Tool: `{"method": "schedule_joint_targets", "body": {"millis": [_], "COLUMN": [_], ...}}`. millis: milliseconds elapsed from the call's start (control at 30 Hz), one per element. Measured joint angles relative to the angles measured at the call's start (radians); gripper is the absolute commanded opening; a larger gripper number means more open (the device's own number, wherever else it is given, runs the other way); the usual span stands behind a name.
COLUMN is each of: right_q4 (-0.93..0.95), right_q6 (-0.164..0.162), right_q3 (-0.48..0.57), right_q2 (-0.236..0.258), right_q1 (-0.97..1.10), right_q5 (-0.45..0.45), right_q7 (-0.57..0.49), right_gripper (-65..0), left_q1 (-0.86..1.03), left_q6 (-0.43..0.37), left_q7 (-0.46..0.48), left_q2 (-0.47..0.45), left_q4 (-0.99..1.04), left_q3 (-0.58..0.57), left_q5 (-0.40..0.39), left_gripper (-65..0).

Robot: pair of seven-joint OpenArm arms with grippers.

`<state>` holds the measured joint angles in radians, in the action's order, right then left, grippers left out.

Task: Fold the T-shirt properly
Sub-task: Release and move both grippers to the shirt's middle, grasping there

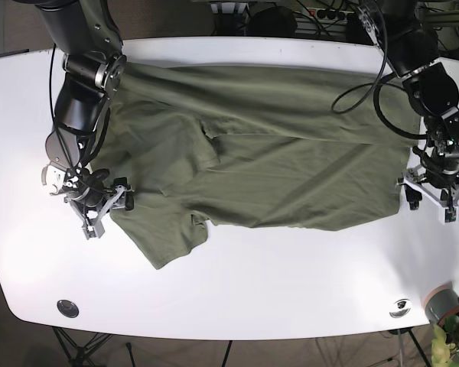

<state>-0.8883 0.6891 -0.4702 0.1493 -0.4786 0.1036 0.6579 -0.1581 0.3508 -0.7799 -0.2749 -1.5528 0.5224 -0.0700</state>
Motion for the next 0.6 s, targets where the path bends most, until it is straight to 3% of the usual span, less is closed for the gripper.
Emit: {"method": "schedule_joint_targets", "body": {"millis": [67,200,400,600], "right_q4": [0.0,0.001,0.001,0.001], "right_q6": [0.0,0.002,0.003,0.003], "right_q3": [0.0,0.001,0.0,0.0], "right_q2": [-0.004,-0.008,-0.008,-0.008], "right_q1": [0.0,0.0,0.001,0.003], "right_q5": [0.002,0.004,0.0,0.0], "right_q7": [0.0,0.005,0.006,0.004], "right_gripper": [-47.9,-56.0,-56.0,-56.3], "left_q1": [-0.026,-0.085,-0.221,-0.302], "left_q6": [-0.035,-0.052,-0.06,-0.051], "left_q7": [0.019,0.043,0.099,0.151], "left_q2": [-0.003,-0.039,-0.081,-0.093], "left_q4": [0.058,0.237,0.471,0.62], "left_q3": [0.0,0.001,-0.027,-0.103], "left_q5": [-0.003,0.007,0.009,-0.006], "left_gripper": [-24.0,-23.7,-12.2,-11.1]}}
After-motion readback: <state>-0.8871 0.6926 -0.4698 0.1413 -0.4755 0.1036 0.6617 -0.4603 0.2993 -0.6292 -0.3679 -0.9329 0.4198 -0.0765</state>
